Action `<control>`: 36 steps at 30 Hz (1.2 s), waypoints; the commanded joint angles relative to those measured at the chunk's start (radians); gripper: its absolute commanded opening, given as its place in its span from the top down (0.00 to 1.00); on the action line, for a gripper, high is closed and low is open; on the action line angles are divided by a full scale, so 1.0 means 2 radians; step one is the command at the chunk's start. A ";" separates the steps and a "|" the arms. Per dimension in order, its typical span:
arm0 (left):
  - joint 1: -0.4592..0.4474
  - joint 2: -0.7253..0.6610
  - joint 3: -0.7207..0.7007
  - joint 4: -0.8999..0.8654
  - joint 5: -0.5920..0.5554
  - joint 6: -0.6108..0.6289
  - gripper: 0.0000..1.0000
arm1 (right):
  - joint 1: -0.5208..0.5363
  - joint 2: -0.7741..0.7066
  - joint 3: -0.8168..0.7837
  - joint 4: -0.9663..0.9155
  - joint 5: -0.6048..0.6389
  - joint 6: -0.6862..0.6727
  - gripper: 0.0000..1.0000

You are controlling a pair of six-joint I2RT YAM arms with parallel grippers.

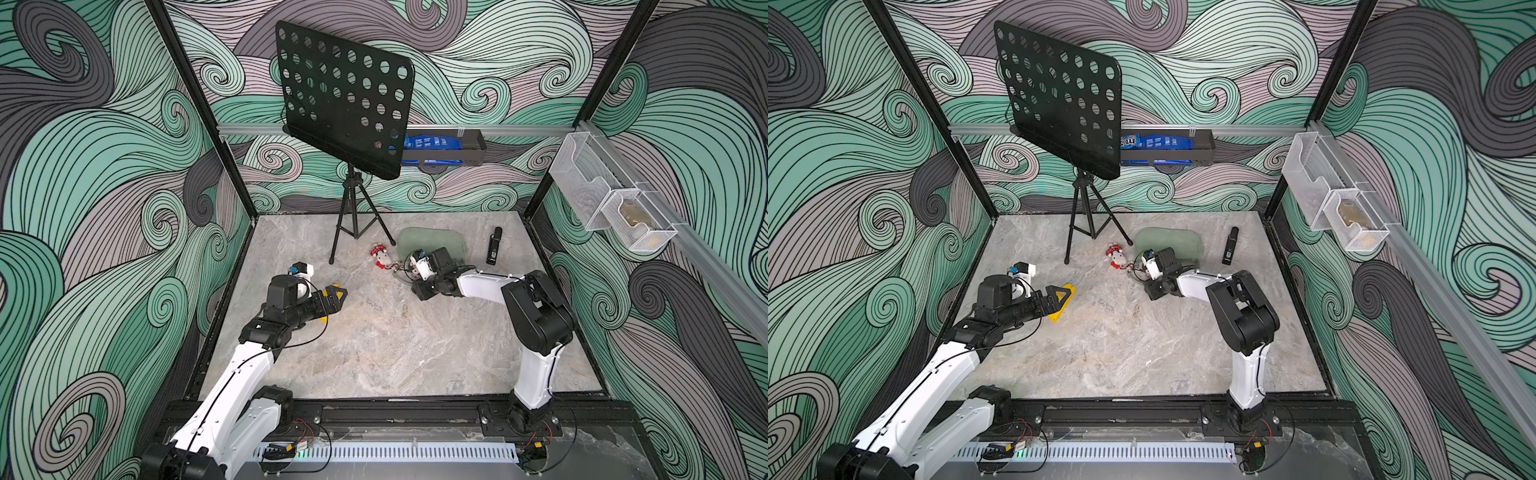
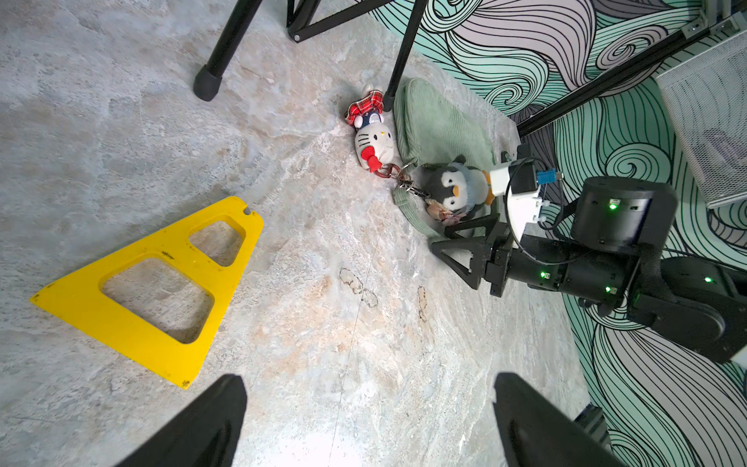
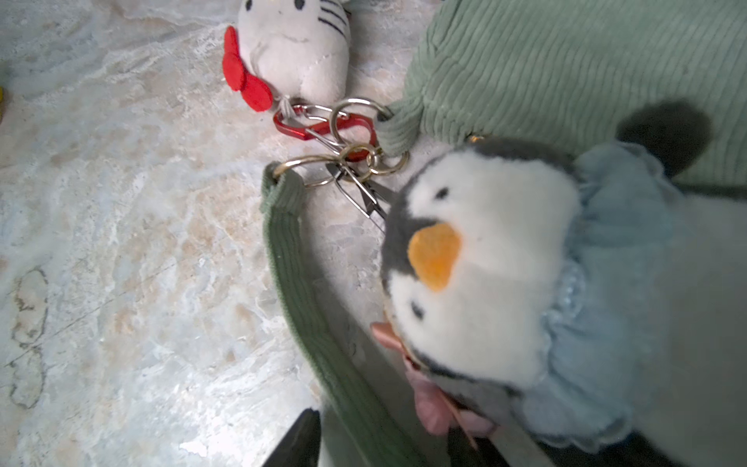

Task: Remove the decoration from the bag
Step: Pick up the bag from the center of the board.

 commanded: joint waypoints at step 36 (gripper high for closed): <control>-0.134 -0.109 0.137 -0.010 0.018 0.085 0.24 | 0.025 -0.396 0.078 -0.076 -0.312 0.066 1.00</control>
